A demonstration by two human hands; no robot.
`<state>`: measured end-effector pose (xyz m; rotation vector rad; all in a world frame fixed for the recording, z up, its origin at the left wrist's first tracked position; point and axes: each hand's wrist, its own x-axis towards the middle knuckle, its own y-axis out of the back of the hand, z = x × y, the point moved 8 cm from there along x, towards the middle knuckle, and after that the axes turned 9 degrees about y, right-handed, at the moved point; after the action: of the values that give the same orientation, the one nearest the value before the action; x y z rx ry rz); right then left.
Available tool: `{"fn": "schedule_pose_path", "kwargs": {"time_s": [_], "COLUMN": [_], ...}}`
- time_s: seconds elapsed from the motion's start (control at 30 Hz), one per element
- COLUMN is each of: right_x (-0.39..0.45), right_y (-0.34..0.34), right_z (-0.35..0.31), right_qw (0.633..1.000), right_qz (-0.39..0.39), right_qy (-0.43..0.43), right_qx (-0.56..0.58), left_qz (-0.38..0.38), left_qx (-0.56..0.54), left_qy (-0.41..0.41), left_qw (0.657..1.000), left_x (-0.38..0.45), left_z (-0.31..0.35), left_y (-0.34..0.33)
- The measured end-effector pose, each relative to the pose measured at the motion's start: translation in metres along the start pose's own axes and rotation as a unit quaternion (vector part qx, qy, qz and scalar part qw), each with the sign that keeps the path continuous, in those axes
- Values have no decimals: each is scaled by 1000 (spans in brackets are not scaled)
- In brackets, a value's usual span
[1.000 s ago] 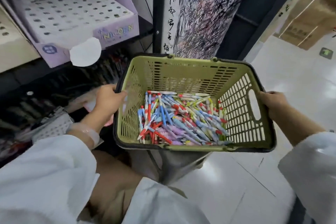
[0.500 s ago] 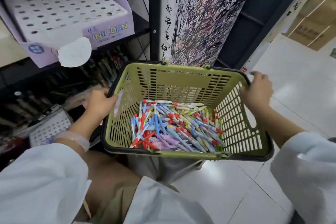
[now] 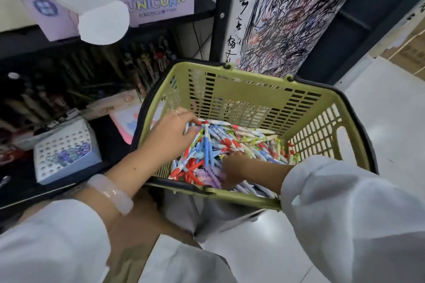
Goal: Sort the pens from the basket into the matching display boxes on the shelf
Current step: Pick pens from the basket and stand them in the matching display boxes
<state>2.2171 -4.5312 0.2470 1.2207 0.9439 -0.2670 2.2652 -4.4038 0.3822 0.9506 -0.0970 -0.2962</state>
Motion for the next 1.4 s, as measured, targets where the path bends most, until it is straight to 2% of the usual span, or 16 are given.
{"fn": "schedule_pose_path", "kwargs": {"time_s": [0.1, 0.2, 0.4, 0.57, 0.73, 0.9, 1.1, 1.27, 1.4], "right_x": [-1, -5, -5, 1, 15, 12, 6, -24, -55], "right_y": [1, 5, -7, -11, -6, 3, 4, 28, 42], "right_z": [-4, 0, 7, -5, -10, 7, 22, 48, 71], "right_qw": [1000, 999, 987, 989, 993, 979, 976, 934, 856], "right_qz": [-13, 6, 67, 65, 93, 138, 117, 157, 200], "right_qy": [20, 6, 31, 91, 66, 41, 29, 54, 52], "right_qx": [-20, 36, 143, 101, -2, 141, 182, 317, 473], "left_qz": [-17, -19, -48, -46, -44, -46, -58, -49, -60], "left_qx": [1, -22, -33, -51, -61, -77, -95, -129, -145], "left_qy": [17, 11, 21, 25, 30, 43, 48, 59, 69], "left_qw": [1000, 1000, 998, 997, 997, 995, 993, 989, 985], "left_x": [-1, -2, -4, 0, 1, 3, 3, 5, 6], "left_z": [-4, -1, -3, -2, -3, -7, -8, -11, -10], "left_y": [-5, -4, -8, -11, -12, -10, -12, -8, -9]}}
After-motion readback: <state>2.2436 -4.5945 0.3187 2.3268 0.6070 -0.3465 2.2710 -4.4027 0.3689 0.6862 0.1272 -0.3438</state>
